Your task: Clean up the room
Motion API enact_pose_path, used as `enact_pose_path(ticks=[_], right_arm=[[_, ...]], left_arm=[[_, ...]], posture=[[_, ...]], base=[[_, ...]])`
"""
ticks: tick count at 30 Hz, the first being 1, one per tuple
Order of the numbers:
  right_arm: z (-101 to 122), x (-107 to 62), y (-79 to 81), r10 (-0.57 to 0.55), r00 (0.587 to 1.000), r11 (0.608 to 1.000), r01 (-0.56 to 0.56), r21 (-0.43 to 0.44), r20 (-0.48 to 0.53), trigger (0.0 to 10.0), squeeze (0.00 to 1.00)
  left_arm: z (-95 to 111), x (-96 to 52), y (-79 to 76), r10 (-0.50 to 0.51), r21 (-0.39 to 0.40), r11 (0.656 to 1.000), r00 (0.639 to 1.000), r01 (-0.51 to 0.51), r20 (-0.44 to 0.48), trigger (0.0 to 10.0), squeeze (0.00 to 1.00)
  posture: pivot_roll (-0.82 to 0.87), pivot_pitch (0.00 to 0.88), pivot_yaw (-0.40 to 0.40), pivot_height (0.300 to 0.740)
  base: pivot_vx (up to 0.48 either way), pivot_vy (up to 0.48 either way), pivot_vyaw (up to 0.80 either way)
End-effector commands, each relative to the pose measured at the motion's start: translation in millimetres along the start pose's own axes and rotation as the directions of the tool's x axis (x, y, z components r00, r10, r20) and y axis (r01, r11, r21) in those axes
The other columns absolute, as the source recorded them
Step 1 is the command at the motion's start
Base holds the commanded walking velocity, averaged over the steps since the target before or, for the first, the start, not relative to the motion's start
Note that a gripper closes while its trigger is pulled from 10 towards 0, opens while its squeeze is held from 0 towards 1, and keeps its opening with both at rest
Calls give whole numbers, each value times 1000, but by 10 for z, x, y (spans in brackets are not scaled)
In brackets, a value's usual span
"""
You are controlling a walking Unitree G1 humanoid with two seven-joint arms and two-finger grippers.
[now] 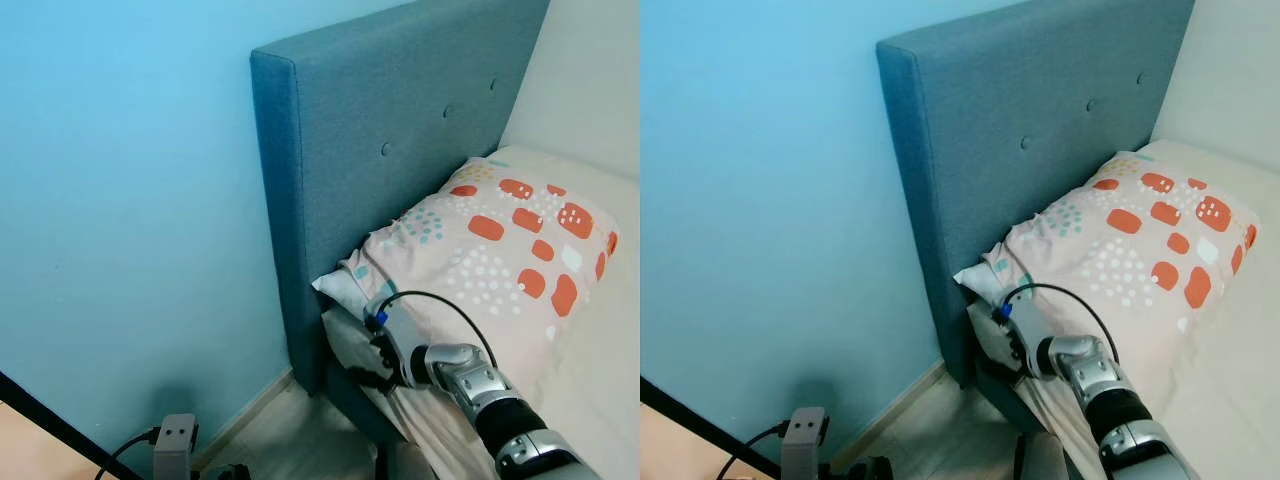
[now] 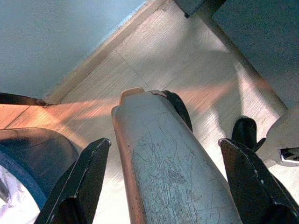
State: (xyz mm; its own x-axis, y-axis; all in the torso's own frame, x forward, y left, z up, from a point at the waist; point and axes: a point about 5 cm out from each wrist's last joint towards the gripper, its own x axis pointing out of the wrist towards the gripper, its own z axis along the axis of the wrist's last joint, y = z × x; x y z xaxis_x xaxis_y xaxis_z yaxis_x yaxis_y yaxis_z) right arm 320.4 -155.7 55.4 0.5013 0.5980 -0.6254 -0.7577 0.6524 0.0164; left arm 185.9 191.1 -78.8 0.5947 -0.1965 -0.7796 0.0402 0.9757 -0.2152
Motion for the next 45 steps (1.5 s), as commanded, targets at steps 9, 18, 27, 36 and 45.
enact_pose_path(ticks=[9, 18, 27, 36, 45], right_arm=[[628, -149, 1, -12, 862, 968, -117, 222, 506, 10000, 0], [447, -15, 3, -209, 816, 884, -77, 461, 538, 10000, 0], [-52, 144, 122, -276, 897, 845, 56, 531, 345, 10000, 0], [-244, 218, 199, -279, 927, 857, 124, 500, 249, 10000, 0], [-762, 161, 190, -382, 922, 852, 379, 361, -66, 10000, 0]], left_arm=[[-157, -44, 72, 62, 39, 997, 996, -60, -59, 10000, 0], [56, -49, 232, 233, 33, 972, 972, -233, 0, 10000, 0], [112, -23, 194, 227, 36, 973, 974, -227, 4, 10000, 0], [83, -3, 129, 219, 53, 974, 976, -220, 12, 10000, 0], [-17, 0, 79, 217, 94, 972, 976, -214, -14, 10000, 0]], posture=[[-123, 89, 1, 596], [-126, 84, 6, 626], [-125, 80, 8, 661], [-128, 78, 10, 691], [-130, 65, 8, 721]], base=[[0, 0, 0], [0, 0, 0], [-315, 0, 0], [-144, 0, 0], [0, 0, 0]])
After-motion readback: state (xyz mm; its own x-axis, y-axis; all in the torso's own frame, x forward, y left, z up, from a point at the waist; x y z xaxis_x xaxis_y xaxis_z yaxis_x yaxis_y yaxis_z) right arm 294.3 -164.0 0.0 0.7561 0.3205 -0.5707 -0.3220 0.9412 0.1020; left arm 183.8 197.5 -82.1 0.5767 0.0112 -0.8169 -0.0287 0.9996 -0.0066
